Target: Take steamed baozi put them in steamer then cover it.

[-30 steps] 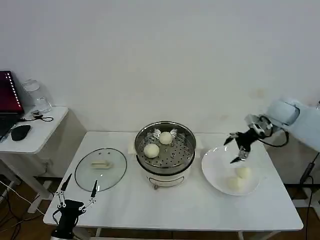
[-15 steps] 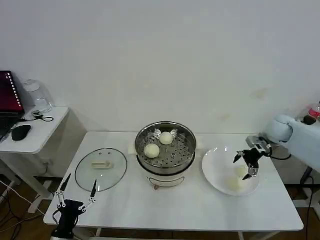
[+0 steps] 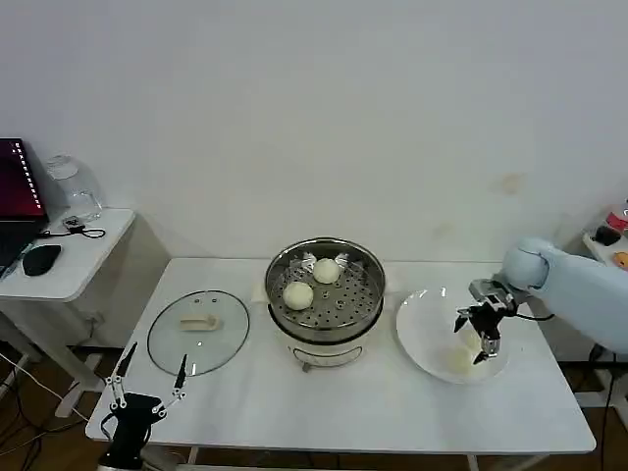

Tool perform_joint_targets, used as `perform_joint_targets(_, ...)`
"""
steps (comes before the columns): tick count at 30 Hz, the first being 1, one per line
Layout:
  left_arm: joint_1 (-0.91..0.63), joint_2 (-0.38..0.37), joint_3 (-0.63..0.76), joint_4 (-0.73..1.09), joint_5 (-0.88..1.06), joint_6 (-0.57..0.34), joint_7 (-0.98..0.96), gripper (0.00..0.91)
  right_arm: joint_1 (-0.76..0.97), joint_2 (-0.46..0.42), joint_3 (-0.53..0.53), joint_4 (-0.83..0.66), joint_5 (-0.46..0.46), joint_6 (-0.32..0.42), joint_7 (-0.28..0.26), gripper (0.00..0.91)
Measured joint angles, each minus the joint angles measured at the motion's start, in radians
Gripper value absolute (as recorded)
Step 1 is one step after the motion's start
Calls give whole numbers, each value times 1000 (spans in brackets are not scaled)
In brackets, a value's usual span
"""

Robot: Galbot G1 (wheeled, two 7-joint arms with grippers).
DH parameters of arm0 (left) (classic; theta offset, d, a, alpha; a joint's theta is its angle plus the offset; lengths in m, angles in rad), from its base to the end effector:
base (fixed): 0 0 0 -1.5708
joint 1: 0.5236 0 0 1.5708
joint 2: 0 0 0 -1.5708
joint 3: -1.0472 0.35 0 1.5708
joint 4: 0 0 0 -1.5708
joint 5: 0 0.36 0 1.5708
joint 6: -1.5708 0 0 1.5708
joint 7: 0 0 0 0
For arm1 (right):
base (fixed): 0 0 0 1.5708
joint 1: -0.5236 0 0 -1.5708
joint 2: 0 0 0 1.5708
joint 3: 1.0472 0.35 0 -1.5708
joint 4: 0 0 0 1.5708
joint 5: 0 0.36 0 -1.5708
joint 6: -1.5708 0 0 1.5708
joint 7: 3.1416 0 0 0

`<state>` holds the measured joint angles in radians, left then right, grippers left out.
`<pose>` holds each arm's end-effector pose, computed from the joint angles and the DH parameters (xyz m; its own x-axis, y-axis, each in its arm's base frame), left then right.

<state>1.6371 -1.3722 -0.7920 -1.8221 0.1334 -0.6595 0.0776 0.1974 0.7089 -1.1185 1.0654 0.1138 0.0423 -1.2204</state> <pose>0.1475 0.1420 -0.3841 -0.9501 0.1419 -0.2777 0.0029 0.8945 0.4470 0.5420 -0.1934 -0.2071 0.0593 -0.1441 0.9878 -0.9784 -0.2048 0.0289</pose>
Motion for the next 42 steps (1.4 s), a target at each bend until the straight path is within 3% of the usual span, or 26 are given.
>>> perform_joint_targets(20,-4,10,-4,9,-7,-1,-1,907,-93,51,70,-88,-59,23,0,907)
perform_joint_targets(24,-3,10,-7,9,-9,-2,-1,907,-103,57,77,-101,-66,26,1,846)
perform_joint_targets(27,-1,10,-9,9,-9,-4,-1,907,-107,60,83,-105,-69,29,1,655)
perform_joint_targets(42,1,5,-6,6,-9,-5,-1,907,-93,46,89,-101,-66,36,8,645)
